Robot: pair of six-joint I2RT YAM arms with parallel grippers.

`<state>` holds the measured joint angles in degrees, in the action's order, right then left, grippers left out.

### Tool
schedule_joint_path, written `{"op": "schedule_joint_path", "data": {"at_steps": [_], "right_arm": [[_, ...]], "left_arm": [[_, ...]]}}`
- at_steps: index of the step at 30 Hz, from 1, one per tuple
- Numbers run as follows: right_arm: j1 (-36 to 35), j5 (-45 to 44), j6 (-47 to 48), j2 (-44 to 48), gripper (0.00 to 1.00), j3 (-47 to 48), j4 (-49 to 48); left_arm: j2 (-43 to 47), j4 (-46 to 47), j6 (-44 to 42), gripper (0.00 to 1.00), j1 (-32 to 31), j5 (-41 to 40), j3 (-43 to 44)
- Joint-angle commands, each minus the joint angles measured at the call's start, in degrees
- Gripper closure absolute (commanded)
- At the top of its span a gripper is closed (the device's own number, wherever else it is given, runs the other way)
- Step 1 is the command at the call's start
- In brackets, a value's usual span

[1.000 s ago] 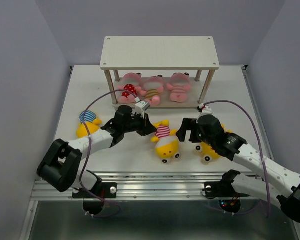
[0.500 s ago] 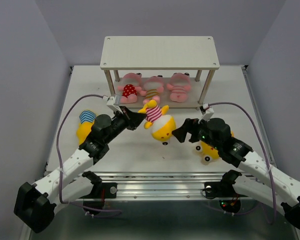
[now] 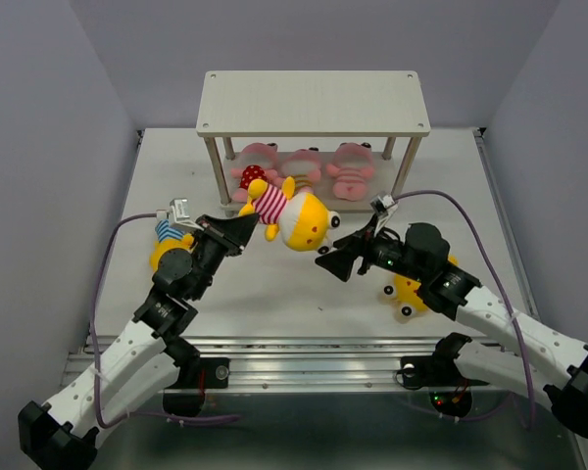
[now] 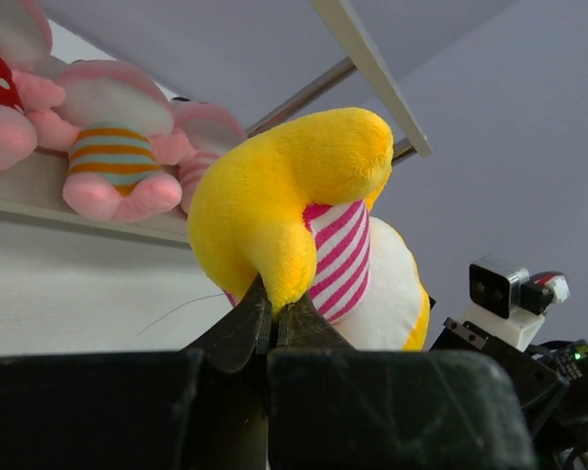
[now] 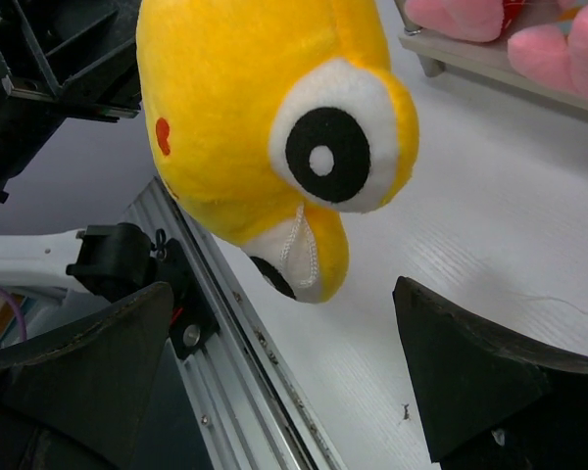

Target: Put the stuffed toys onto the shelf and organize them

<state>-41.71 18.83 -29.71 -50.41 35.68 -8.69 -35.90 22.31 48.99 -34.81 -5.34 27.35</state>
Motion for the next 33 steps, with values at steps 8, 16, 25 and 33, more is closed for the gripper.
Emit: {"op": "schedule_joint_path", "data": {"at_steps": [8, 16, 25, 33], "right_arm": [[-0.47, 7.10, -2.27, -9.87, 0.00, 1.93, -27.16], [-0.47, 9.91, -3.68, -15.15, 0.18, 4.66, -36.66], [-0.47, 1.92, 3.69, -16.47, 0.79, 15.36, -16.48], [0.32, 5.76, 14.41, -19.81, 0.80, 29.59, 13.66]], "left_arm": [[7.25, 1.16, 10.59, 1.00, -0.26, -9.51, -3.45], [5.23, 4.32, 10.34, 1.00, -0.35, -7.14, -4.68], [3.99, 0.04, -0.73, 0.24, -0.35, 0.24, -2.49], [5.75, -12.01, -9.09, 0.01, -0.44, 4.20, -0.81]]}}
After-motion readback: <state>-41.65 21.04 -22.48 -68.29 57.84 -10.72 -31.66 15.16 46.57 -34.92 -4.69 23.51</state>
